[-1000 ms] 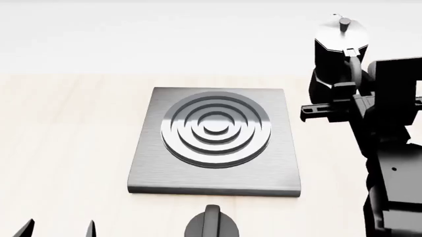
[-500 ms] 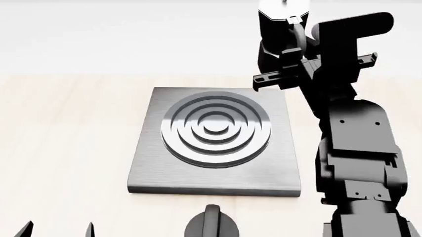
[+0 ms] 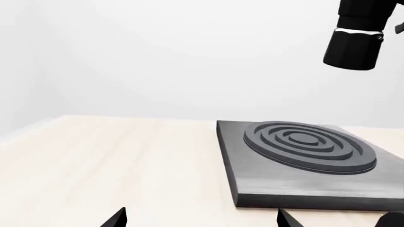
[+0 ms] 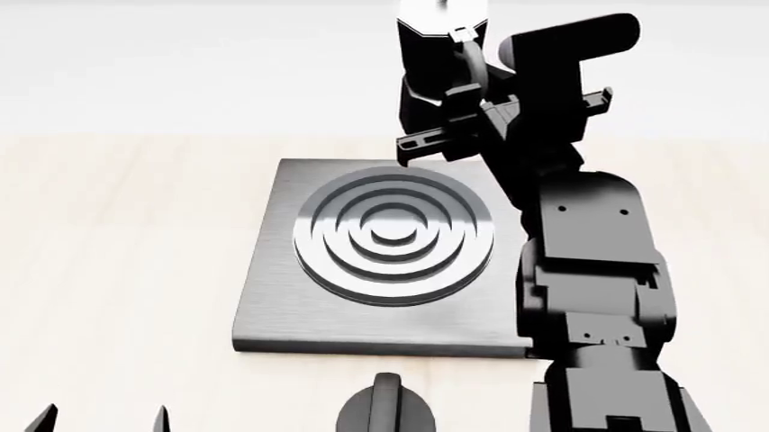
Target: Put the moka pot on the stove.
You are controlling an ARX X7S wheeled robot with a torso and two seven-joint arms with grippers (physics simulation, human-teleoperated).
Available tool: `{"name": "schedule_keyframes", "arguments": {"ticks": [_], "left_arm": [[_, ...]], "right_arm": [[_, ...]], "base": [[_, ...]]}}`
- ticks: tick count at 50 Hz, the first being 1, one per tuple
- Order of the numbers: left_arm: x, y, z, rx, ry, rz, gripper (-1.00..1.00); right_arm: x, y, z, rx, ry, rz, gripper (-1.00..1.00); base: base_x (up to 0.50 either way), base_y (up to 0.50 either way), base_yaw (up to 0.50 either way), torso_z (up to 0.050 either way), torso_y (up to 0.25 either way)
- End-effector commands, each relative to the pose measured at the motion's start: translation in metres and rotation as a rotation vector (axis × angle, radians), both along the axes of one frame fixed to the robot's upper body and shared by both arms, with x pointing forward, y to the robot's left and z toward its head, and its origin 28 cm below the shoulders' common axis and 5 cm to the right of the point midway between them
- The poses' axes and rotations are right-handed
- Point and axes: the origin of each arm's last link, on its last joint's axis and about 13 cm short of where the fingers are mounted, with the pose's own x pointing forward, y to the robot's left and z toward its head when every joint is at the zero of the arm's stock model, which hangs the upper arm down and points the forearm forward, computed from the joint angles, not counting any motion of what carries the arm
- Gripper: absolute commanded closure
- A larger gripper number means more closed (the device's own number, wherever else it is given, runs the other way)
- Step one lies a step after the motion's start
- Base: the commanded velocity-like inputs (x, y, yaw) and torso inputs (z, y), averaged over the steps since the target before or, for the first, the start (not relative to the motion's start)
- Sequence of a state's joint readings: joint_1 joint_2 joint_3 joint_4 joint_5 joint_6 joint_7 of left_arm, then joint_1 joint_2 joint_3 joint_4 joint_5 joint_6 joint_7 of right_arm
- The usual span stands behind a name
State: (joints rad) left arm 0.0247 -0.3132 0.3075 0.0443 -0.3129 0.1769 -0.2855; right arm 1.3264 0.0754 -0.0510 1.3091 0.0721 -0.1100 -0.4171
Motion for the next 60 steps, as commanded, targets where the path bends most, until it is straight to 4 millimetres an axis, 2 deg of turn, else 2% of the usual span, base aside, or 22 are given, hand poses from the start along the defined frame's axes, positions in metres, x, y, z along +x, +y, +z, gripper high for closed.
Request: {"name": "schedule_keyframes", "arguments": {"ticks": [1,8,24,36,47,60], "left_arm": [[-0.001,0.0,0.001,0.0,-0.003,0.0,-1.0],[-0.002,0.001,0.002,-0.002,-0.004,0.001,-1.0],[-0.003,0.002,0.002,-0.003,-0.006,0.003,-1.0],[-0.002,0.002,0.003,-0.001,-0.006,0.003,-1.0],[-0.002,0.003,0.004,-0.002,-0.006,0.003,-1.0],[-0.001,0.004,0.004,-0.003,-0.005,0.004,-1.0]], "right_arm": [[0.002,0.012,0.007,0.06,-0.015,0.026,1.0],[0.001,0.018,0.001,0.065,0.02,0.029,1.0],[-0.003,0.018,-0.015,0.012,0.138,-0.005,1.0],[-0.003,0.02,-0.013,-0.005,0.166,-0.006,1.0],[-0.003,0.029,-0.016,0.049,0.171,0.022,1.0],[-0.006,0.034,-0.029,0.101,0.211,0.022,1.0]], "base": [[0.0,0.0,0.0,0.0,0.0],[0.0,0.0,0.0,0.0,0.001],[0.0,0.0,0.0,0.001,0.001],[0.0,0.0,0.0,0.0,0.002],[0.0,0.0,0.0,0.0,0.001],[0.0,0.0,0.0,0.0,0.001]]}}
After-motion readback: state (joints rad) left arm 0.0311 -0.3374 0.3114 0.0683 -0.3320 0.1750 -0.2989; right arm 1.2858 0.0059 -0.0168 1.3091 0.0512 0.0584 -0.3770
